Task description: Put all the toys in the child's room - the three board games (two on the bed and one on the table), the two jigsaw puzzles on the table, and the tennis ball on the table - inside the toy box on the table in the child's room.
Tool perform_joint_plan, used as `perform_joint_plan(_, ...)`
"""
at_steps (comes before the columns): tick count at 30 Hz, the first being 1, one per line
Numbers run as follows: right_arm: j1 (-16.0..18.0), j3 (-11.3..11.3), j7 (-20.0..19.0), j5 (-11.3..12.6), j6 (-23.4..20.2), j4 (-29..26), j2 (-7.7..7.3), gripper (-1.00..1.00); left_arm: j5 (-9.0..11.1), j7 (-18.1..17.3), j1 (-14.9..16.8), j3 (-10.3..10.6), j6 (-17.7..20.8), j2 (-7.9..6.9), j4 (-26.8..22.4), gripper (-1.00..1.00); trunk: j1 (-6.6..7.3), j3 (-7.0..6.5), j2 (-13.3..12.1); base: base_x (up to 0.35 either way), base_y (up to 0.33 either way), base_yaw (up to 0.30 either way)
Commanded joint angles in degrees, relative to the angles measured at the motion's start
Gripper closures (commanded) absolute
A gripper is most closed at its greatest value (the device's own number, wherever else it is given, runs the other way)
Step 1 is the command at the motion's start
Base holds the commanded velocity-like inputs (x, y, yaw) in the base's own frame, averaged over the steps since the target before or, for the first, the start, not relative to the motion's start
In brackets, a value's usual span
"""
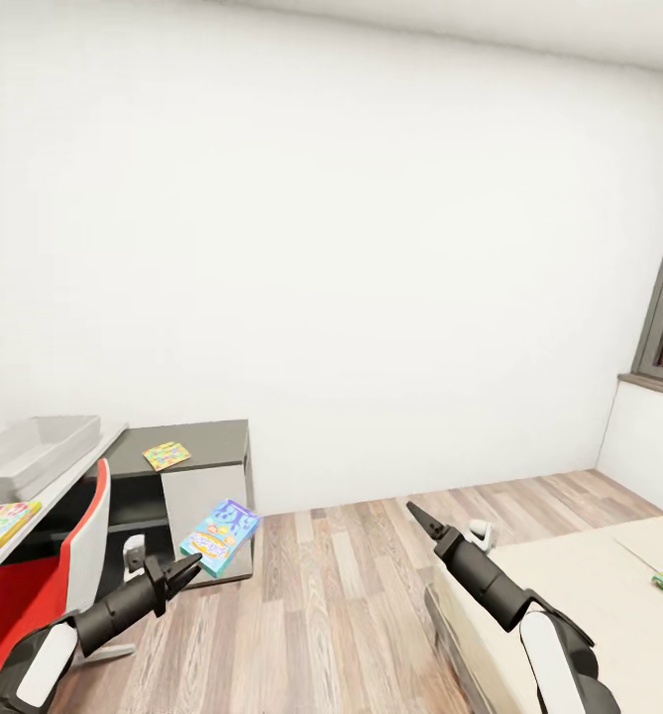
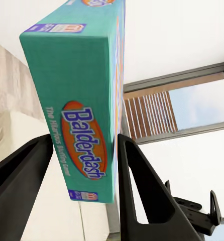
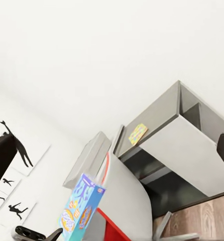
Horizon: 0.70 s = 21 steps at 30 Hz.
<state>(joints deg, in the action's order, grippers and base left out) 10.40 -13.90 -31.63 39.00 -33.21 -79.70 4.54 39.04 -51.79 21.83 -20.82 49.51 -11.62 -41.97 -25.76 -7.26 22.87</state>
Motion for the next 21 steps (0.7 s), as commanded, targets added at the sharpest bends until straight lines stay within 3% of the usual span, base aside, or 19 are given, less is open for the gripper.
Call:
perform_joint_plan(1,0.03,-0.16,-0.1,0.29,-0.49,-0.02,0.04,-1.0,0.33,-0.15,0.05,-0.09,0.41,0.01,0.04,1.0,-0.02,0.08,0.05,0.0,0.0,0.246)
perform_joint_plan(21,0.14,-0.25,-0.1,0.46,-1.76,-1.33,-0.33,-1.0,0.33,-0.14,0.05,-0.07,0.39,0.04,0.04,1.0,-0.02,1.6,0.05,0.058,0.0,0.184)
